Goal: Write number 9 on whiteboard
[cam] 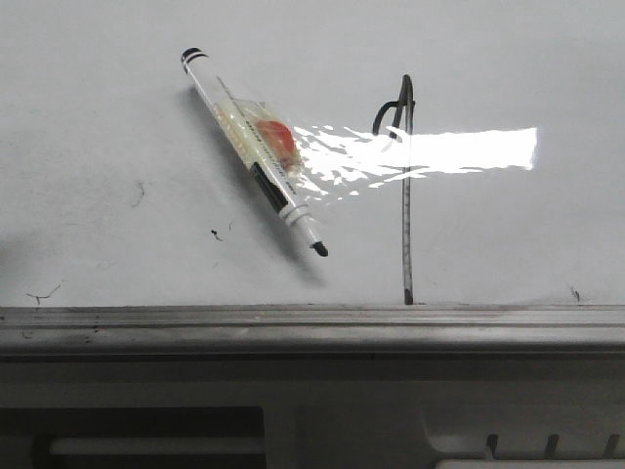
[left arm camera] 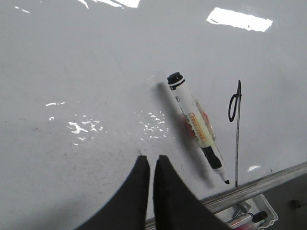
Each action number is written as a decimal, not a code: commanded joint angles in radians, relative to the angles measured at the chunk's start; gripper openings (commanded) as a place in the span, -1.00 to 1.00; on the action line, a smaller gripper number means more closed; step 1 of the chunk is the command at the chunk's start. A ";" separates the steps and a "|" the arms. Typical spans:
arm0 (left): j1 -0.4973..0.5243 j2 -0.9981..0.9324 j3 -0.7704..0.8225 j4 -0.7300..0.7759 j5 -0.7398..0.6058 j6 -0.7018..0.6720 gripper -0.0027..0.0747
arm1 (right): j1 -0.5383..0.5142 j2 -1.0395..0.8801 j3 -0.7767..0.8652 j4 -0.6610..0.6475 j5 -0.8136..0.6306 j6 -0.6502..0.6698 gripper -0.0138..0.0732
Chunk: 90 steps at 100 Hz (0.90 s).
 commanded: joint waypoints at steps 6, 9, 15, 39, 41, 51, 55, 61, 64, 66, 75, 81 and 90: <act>-0.002 -0.009 -0.015 0.051 0.008 0.007 -0.98 | -0.007 0.007 -0.026 -0.002 -0.064 -0.008 -0.79; 0.002 -0.022 -0.011 0.106 -0.010 0.017 -0.98 | -0.007 0.007 -0.026 -0.002 -0.064 -0.008 -0.79; 0.020 -0.053 0.007 0.233 -0.027 0.019 -0.98 | -0.007 0.007 -0.026 -0.002 -0.064 -0.008 -0.79; 0.206 -0.184 0.216 1.154 -0.006 -0.386 -0.98 | -0.007 0.007 -0.026 -0.002 -0.064 -0.008 -0.79; 0.232 -0.197 0.237 1.232 -0.009 -0.479 -0.98 | -0.007 0.007 -0.026 -0.002 -0.064 -0.008 -0.79; 0.368 -0.281 0.325 1.463 0.011 -0.840 -0.98 | -0.007 0.007 -0.026 0.000 -0.064 -0.008 -0.79; 0.424 -0.317 0.346 1.534 0.038 -0.965 -0.98 | -0.007 0.007 -0.026 0.000 -0.064 -0.008 -0.79; 0.491 -0.384 0.379 1.699 0.080 -1.122 -0.98 | -0.007 0.007 -0.026 0.000 -0.064 -0.008 -0.79; 0.528 -0.414 0.390 1.759 0.103 -1.189 -0.98 | -0.007 0.007 -0.026 0.000 -0.064 -0.008 -0.79; 0.542 -0.437 0.396 1.796 0.121 -1.231 -0.98 | -0.007 0.007 -0.026 0.000 -0.064 -0.008 -0.79; 0.622 -0.520 0.422 1.838 0.197 -1.303 -0.98 | -0.007 0.007 -0.026 0.000 -0.064 -0.008 -0.79; 0.669 -0.560 0.435 1.838 0.233 -1.315 -0.98 | -0.007 0.007 -0.026 0.000 -0.064 -0.008 -0.79; 0.735 -0.616 0.433 1.838 0.331 -1.322 -0.98 | -0.007 0.007 -0.026 0.000 -0.064 -0.008 -0.79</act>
